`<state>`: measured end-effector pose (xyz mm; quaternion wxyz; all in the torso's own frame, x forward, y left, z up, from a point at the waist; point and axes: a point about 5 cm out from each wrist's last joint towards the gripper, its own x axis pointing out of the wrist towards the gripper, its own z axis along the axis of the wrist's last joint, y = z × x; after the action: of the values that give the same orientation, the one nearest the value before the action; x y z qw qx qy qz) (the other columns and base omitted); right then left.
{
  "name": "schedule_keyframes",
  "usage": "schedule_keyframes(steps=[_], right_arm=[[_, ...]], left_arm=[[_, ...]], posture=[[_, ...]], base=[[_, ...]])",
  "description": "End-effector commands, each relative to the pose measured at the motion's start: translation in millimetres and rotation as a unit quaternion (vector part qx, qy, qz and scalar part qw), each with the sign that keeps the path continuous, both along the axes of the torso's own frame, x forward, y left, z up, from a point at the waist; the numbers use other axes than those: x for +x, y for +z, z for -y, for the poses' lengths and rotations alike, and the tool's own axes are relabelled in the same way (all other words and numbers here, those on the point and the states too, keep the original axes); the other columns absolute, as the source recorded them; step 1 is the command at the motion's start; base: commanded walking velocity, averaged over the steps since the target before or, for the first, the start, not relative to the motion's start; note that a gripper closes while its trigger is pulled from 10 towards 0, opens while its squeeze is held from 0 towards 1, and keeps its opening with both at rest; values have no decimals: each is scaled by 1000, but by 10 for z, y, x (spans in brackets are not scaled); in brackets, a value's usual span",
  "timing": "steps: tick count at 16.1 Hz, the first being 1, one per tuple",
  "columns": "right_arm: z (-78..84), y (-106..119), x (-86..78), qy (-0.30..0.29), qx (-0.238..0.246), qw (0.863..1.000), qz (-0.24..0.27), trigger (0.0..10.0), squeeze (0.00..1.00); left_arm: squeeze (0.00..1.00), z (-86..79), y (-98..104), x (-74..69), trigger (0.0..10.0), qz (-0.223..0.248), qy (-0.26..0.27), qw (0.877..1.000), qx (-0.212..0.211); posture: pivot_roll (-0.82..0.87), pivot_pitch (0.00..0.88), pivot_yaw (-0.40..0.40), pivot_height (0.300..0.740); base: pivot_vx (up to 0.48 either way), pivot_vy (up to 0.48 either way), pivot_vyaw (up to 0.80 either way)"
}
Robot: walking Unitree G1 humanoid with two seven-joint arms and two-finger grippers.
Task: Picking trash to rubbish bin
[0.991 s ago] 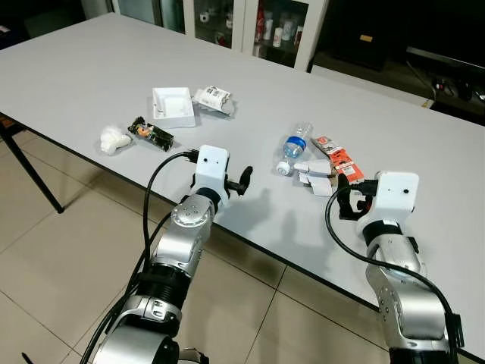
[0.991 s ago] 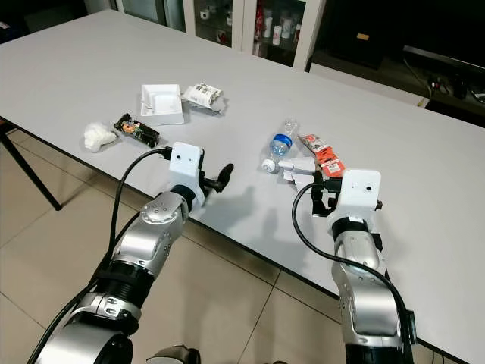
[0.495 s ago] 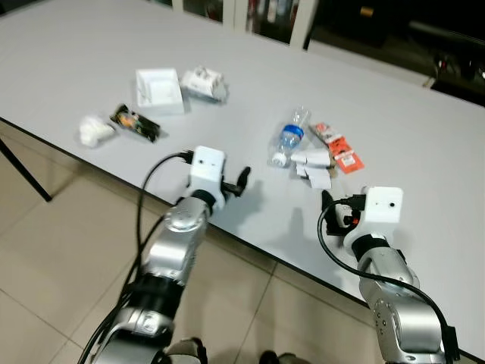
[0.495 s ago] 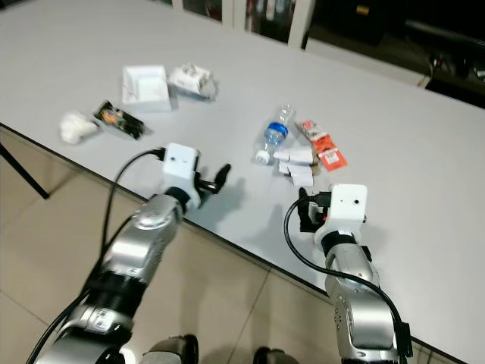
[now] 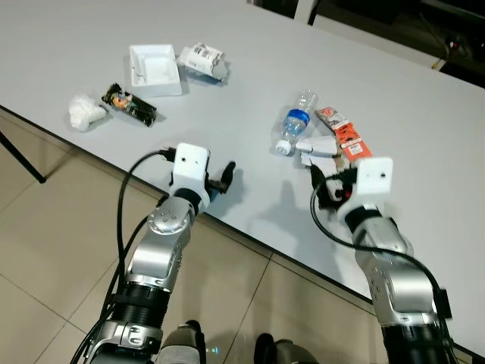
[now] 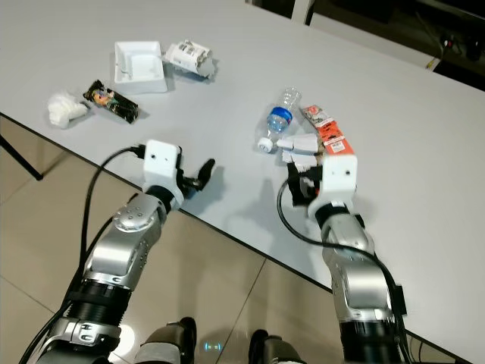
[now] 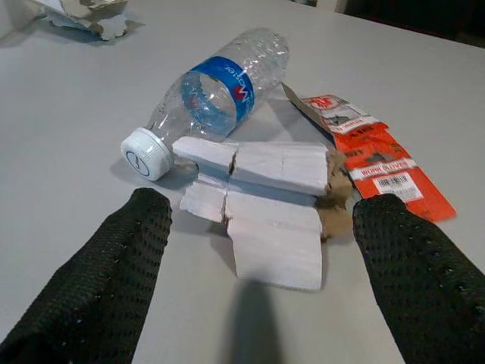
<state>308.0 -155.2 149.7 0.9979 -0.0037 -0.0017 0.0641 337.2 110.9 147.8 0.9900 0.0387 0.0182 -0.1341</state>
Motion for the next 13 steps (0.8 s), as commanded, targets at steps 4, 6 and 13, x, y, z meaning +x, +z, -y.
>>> schedule_keyframes(steps=[4, 6, 13], right_arm=[[12, -7, 114, 15, -20, 1000, 2, 10000, 0], [-34, -5, 151, 33, -23, 999, 9, 10000, 0], [20, -233, 363, 40, -66, 997, -8, 10000, 0]], left_arm=[[0, -16, -68, -89, 10000, -14, 7, 1000, 7], [0, -48, -77, -110, 10000, -16, 13, 1000, 9], [0, -72, -76, -150, 10000, -19, 21, 1000, 13]], posture=[[288, 248, -123, 740], [295, 256, -124, 740], [314, 261, -131, 740]], base=[[0, 0, 0], [0, 0, 0], [0, 0, 0]])
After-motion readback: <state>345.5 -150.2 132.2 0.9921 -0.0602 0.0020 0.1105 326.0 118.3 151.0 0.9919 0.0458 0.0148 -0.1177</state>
